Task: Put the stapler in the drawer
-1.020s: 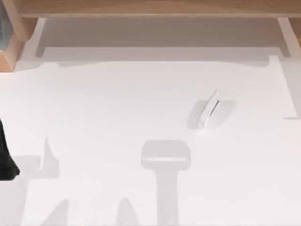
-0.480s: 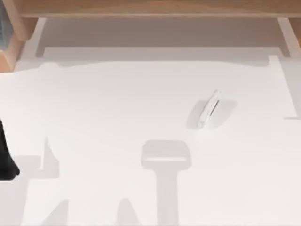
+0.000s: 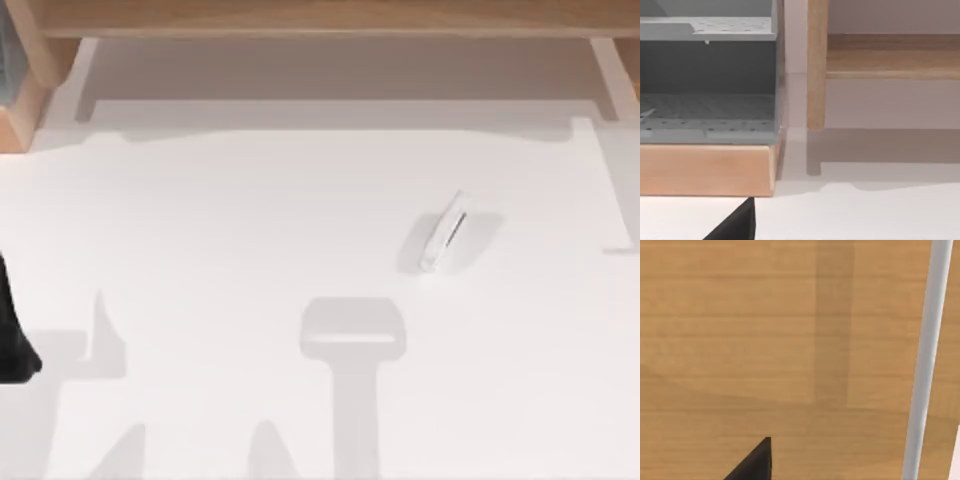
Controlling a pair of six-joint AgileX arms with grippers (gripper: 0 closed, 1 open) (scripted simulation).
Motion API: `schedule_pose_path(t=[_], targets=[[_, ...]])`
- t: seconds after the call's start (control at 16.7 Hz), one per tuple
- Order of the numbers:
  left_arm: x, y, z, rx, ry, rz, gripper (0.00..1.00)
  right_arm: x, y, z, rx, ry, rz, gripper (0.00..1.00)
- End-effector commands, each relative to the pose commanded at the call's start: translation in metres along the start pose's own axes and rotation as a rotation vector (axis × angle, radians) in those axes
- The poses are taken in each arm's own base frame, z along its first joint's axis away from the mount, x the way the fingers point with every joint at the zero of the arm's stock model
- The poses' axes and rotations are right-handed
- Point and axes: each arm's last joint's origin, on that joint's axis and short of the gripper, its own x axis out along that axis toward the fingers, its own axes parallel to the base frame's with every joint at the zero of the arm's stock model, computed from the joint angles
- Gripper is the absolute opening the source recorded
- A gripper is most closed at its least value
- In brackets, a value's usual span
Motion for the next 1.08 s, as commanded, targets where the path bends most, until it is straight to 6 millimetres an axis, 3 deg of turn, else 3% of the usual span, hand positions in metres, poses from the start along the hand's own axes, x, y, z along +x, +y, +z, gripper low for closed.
schedule_pose_path(t=[0.36,0.66,0.9,1.08], targets=[[0.000,0.000,0.000,0.000,0.000,0.000,1.00,-0.001,0.000,0.000,-0.002,-0.001,-0.002,1.00],[0.000,0.000,0.000,0.000,0.000,0.000,1.00,-0.019,0.000,0.000,-0.001,-0.001,-0.001,1.00],[0.000,0.000,0.000,0.000,0.000,0.000,1.00,-0.018,0.001,0.001,0.002,-0.004,0.002,1.00],[0.000,0.000,0.000,0.000,0.000,0.000,1.00,-0.014,-0.002,0.013,0.007,-0.079,0.005,1.00]])
